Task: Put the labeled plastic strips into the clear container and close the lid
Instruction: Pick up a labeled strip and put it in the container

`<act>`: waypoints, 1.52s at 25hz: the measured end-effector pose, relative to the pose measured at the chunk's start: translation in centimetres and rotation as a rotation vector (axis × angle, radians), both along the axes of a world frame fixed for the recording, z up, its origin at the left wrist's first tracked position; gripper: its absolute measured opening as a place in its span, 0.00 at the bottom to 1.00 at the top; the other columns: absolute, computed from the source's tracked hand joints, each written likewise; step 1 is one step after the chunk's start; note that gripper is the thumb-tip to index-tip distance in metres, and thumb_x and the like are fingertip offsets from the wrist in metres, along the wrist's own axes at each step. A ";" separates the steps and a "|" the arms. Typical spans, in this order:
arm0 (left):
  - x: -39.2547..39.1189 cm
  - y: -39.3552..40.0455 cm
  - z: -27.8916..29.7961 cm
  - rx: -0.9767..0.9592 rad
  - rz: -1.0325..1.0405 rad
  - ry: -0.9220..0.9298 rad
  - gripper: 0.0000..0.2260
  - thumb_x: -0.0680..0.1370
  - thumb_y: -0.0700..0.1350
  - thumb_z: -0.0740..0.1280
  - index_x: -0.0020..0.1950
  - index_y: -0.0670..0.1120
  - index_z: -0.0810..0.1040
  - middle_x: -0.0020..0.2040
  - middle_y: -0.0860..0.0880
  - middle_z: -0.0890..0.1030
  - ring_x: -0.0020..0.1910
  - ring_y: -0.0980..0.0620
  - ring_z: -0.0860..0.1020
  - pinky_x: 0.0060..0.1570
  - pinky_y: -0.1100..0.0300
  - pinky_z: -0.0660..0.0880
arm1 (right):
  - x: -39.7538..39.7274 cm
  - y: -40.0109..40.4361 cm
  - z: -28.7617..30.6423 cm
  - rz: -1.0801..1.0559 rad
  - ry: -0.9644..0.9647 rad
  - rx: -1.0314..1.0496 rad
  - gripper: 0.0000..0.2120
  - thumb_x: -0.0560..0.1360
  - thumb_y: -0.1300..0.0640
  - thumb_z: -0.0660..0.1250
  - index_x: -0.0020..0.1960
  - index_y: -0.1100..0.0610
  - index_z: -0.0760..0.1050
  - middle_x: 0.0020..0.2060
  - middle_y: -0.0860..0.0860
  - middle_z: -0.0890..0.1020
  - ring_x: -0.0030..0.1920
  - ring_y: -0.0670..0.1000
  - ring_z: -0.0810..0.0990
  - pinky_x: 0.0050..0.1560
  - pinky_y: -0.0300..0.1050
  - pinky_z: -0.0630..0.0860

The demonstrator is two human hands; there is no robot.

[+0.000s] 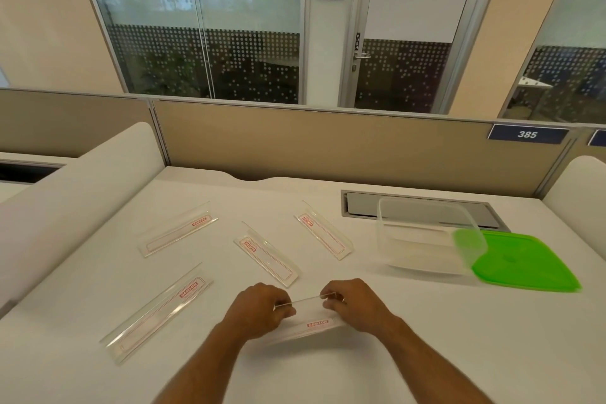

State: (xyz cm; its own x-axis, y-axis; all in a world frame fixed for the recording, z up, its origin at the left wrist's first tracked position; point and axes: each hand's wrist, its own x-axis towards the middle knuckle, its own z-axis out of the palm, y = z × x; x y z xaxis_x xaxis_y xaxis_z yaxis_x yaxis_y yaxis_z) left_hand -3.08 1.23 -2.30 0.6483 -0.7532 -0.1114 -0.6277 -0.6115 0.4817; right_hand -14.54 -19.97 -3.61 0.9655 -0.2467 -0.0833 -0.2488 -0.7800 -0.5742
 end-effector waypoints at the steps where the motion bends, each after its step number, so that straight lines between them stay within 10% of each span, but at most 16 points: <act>1: 0.0 -0.3 0.1 -0.041 0.025 0.044 0.09 0.75 0.57 0.68 0.49 0.55 0.84 0.44 0.60 0.83 0.41 0.60 0.78 0.40 0.67 0.69 | 0.0 -0.2 0.3 -0.053 -0.024 0.103 0.09 0.73 0.51 0.71 0.54 0.47 0.82 0.45 0.46 0.85 0.45 0.44 0.81 0.49 0.37 0.77; 10: -1.1 -3.3 1.0 -0.506 0.351 0.570 0.05 0.76 0.45 0.70 0.42 0.47 0.83 0.35 0.48 0.84 0.30 0.53 0.80 0.30 0.62 0.76 | -0.3 -1.6 3.0 -0.364 -0.177 0.978 0.27 0.67 0.35 0.71 0.59 0.51 0.76 0.49 0.58 0.85 0.46 0.57 0.85 0.47 0.54 0.83; 20: -1.4 -7.5 2.6 -0.909 0.704 0.876 0.03 0.82 0.45 0.60 0.54 0.48 0.72 0.48 0.45 0.85 0.49 0.46 0.81 0.49 0.51 0.76 | 0.1 0.1 2.9 -0.107 0.094 1.088 0.41 0.61 0.47 0.82 0.68 0.48 0.65 0.59 0.59 0.80 0.55 0.61 0.83 0.52 0.56 0.81; 31: -0.5 -7.7 5.6 -1.215 0.539 1.036 0.25 0.74 0.66 0.60 0.63 0.53 0.75 0.55 0.47 0.84 0.54 0.45 0.82 0.50 0.48 0.79 | 0.1 -3.3 3.8 -0.235 -0.279 1.203 0.36 0.59 0.59 0.84 0.64 0.59 0.74 0.55 0.63 0.82 0.51 0.61 0.83 0.51 0.53 0.81; 38: 3.3 -6.2 7.3 -1.277 0.320 0.856 0.23 0.74 0.42 0.72 0.68 0.52 0.73 0.50 0.47 0.85 0.53 0.43 0.82 0.50 0.50 0.79 | -0.9 -7.1 6.7 -0.199 -0.338 0.872 0.34 0.55 0.58 0.85 0.58 0.57 0.78 0.51 0.56 0.86 0.53 0.57 0.84 0.49 0.46 0.81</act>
